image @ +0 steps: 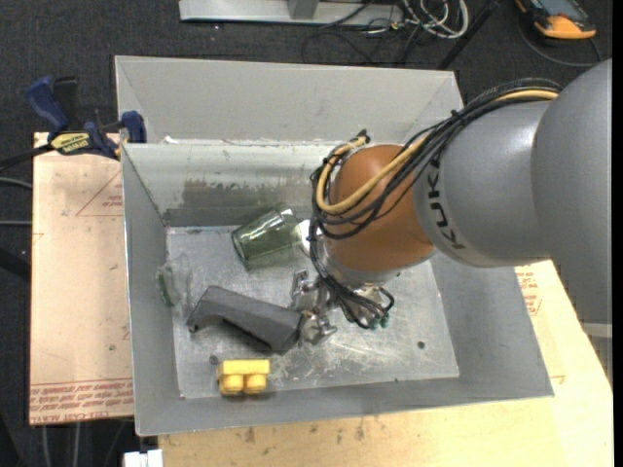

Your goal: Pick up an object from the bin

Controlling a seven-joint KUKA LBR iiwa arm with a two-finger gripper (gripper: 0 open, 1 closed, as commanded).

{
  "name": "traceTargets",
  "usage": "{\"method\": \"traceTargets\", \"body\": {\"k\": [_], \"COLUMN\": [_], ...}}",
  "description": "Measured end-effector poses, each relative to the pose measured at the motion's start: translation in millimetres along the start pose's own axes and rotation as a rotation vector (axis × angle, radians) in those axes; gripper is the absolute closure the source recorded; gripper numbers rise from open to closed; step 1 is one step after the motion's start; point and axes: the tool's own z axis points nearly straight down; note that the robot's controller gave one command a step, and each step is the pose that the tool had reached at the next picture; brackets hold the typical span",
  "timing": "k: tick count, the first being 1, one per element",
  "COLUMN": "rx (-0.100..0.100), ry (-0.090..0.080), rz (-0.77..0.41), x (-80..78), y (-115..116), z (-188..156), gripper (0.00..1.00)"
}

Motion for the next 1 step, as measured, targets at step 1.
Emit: {"method": "traceTargets", "body": {"k": [1], "rx": [0.001], "ry": [-0.004], "rz": [0.002], "x": [-0.1], "y": [-4.4], "z": [-62.1], "gripper": [1.00]}}
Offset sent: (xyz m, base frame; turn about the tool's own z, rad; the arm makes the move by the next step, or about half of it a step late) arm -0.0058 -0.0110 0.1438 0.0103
